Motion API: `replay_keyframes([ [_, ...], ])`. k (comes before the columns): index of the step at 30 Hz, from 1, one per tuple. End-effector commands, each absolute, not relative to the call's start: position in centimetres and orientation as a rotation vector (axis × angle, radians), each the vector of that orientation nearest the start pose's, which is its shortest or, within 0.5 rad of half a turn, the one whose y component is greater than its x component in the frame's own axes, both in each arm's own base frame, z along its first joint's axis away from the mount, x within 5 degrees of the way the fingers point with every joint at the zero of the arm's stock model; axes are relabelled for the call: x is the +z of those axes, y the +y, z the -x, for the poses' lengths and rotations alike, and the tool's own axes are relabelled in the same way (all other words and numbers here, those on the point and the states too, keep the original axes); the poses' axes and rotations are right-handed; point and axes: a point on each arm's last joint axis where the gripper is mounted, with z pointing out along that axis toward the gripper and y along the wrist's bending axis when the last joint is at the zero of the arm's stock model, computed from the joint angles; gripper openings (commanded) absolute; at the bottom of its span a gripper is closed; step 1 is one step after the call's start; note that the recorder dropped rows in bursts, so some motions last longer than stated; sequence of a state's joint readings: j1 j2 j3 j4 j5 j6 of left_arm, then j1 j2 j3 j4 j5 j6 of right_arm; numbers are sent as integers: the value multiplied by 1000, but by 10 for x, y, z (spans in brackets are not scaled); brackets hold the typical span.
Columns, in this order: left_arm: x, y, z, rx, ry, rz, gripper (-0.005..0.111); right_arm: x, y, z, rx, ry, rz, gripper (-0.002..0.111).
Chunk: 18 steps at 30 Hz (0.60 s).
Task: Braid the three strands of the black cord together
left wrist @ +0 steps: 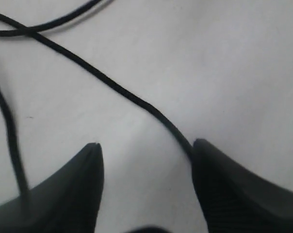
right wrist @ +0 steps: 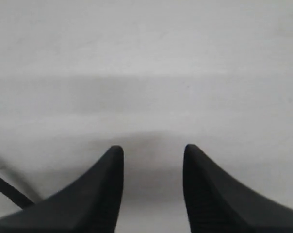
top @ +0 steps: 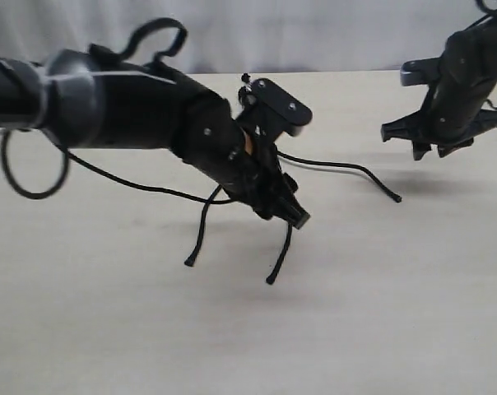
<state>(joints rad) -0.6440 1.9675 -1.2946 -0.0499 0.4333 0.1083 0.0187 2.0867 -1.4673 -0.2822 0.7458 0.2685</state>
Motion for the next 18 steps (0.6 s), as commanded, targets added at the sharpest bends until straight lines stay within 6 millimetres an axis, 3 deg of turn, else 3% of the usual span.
replay_keyframes([
  [1, 143, -272, -341, -213, 2505, -981, 53, 182, -16, -418, -186, 2729, -137, 33],
  [7, 114, -282, -350, -191, 2564, -1015, 53, 197, -7, -413, -151, 2652, -110, 17],
  [11, 107, -289, -347, -183, 2540, -1079, 52, 198, -4, -413, -147, 2646, -100, 5],
  [16, 107, -291, -344, -183, 2540, -1094, 52, 198, -2, -414, -144, 2644, -93, 4],
  [18, 106, -291, -343, -184, 2556, -1094, 46, 198, -1, -414, -137, 2639, -95, 4],
])
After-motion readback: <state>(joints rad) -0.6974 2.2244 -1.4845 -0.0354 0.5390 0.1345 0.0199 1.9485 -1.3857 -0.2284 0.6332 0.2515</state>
